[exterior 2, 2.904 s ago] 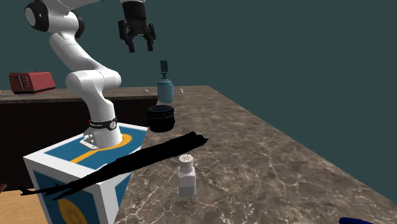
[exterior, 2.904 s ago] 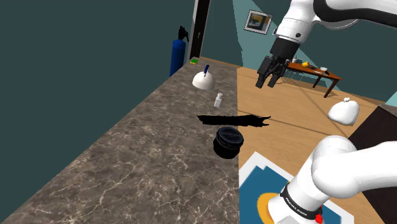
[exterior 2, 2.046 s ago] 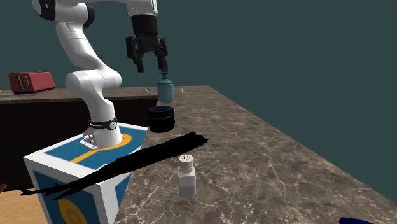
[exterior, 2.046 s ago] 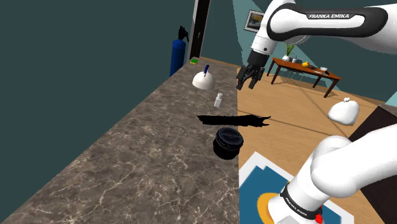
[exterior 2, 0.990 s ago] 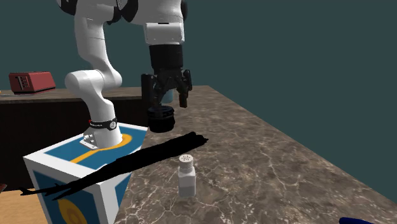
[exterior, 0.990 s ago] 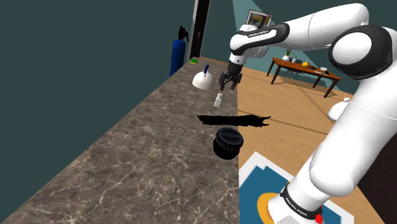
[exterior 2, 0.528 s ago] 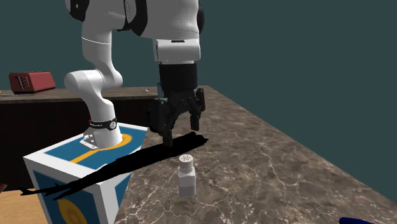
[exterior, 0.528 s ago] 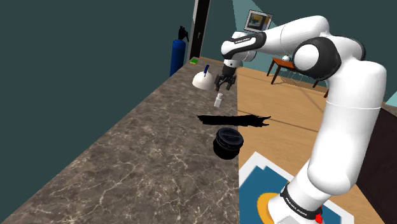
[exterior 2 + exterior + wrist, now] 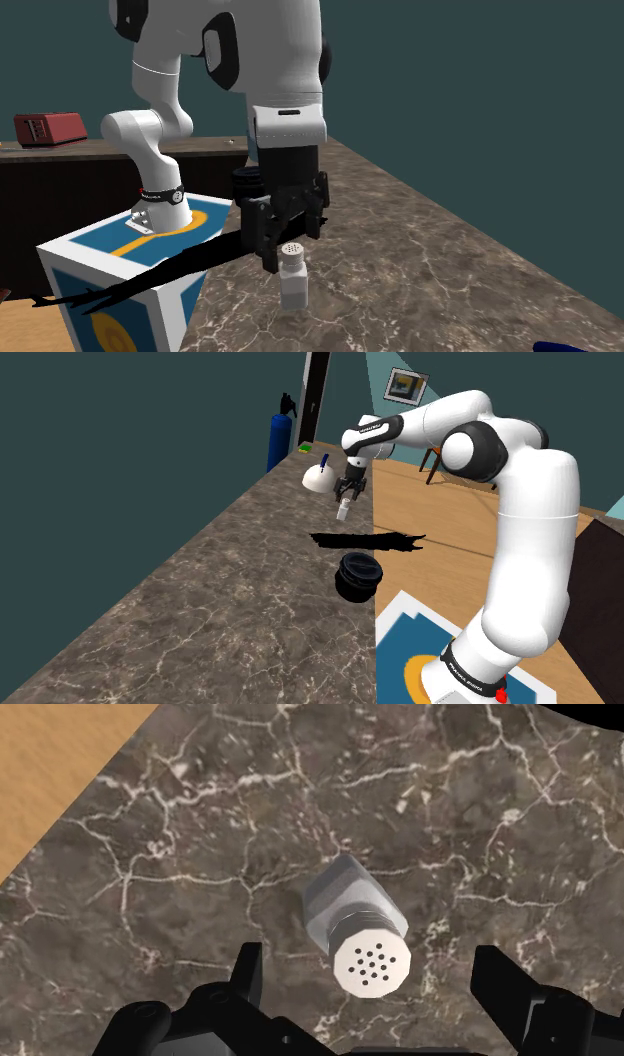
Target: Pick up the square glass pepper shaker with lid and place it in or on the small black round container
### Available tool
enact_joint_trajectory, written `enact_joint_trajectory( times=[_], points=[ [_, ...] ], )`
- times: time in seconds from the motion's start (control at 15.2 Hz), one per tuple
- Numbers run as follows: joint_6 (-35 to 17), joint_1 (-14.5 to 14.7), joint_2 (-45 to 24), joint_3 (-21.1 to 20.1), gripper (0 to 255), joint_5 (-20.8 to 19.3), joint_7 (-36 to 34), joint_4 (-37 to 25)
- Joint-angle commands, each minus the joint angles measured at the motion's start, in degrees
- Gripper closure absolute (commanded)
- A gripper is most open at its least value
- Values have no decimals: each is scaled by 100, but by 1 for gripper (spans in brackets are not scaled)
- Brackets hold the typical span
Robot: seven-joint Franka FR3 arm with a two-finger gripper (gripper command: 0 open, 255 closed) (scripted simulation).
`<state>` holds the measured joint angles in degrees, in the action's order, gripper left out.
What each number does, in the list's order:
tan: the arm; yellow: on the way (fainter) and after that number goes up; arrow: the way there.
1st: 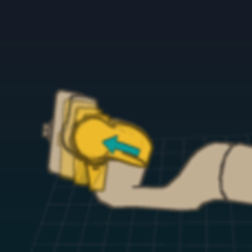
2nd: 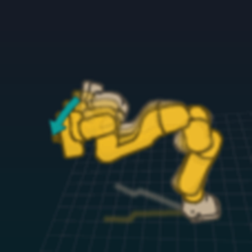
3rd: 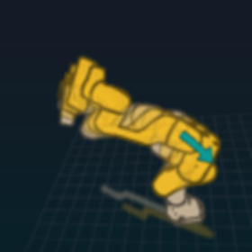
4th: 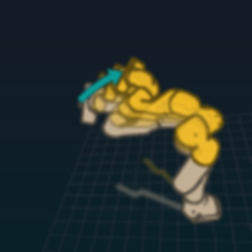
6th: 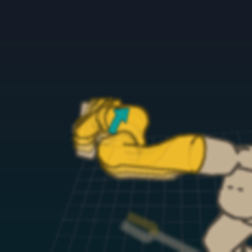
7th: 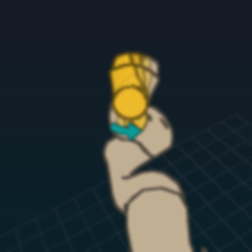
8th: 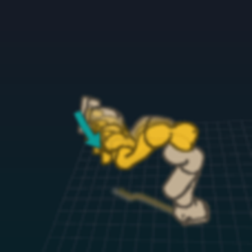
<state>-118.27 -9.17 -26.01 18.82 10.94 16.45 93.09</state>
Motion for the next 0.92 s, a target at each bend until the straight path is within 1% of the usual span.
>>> enact_joint_trajectory(
  times=[0.0,0.53,0.59,0.86],
  points=[
    [-101,-3,-55,-12,0,23,11,45],
    [-100,-4,-56,-12,0,23,12,43],
    [-100,-4,-57,-12,255,23,12,42],
    [-99,-4,-56,-12,255,23,12,42]
  ],
)
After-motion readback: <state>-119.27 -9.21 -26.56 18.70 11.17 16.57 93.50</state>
